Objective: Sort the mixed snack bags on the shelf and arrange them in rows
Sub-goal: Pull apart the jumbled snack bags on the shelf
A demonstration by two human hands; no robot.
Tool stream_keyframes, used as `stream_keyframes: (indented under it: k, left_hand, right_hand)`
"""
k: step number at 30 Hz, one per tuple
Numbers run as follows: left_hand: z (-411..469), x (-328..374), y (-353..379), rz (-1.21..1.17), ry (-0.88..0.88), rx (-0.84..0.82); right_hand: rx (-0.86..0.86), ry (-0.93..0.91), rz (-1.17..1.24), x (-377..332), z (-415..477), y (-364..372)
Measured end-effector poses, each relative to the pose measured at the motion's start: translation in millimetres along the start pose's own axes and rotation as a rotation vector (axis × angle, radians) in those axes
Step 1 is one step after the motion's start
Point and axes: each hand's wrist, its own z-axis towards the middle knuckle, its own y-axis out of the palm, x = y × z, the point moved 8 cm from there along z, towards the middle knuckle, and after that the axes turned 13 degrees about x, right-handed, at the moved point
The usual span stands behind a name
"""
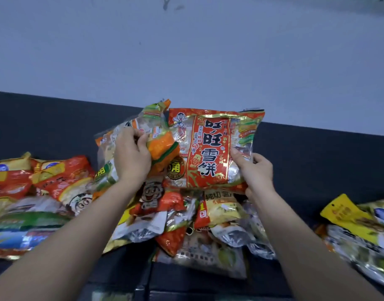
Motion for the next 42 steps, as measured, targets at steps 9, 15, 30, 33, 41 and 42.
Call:
stream_keyframes:
  k: [9, 15, 30, 33, 41, 42]
  left_hand:
    - [-111.5, 105.1, 61.7, -0.101, 0.042, -0.123]
    - [-185.4, 162.4, 104.4, -0.139, 0.003, -0.223]
    - [-329.3, 301.2, 235.3, -0.378, 0.189, -0.453]
    - [-350.7, 319.4, 269.4, -0.384, 0.245, -0.490]
    - [-402.7, 360.7, 351.7, -0.306, 0.438, -0.584]
    - [-409.3, 363.7, 359.8, -0.308, 0.464, -0.591]
  right_hand:
    - [0.149, 0.093, 0.016, -4.0, 36.7, -162.0]
    - [0.213, 0.099, -0.042, -5.2, 60.9, -258.5]
    - [0.471, 0.070, -0.074, 1.9, 156.5, -429.6]
    - [0.511, 0.080, -0.064, 6.8, 189.4, -454.0]
    - [0.677, 0.044, -0.055, 21.0, 261.8, -505.1]
    - [0.707, 0.030, -0.057, 18.9, 265.6, -510.5]
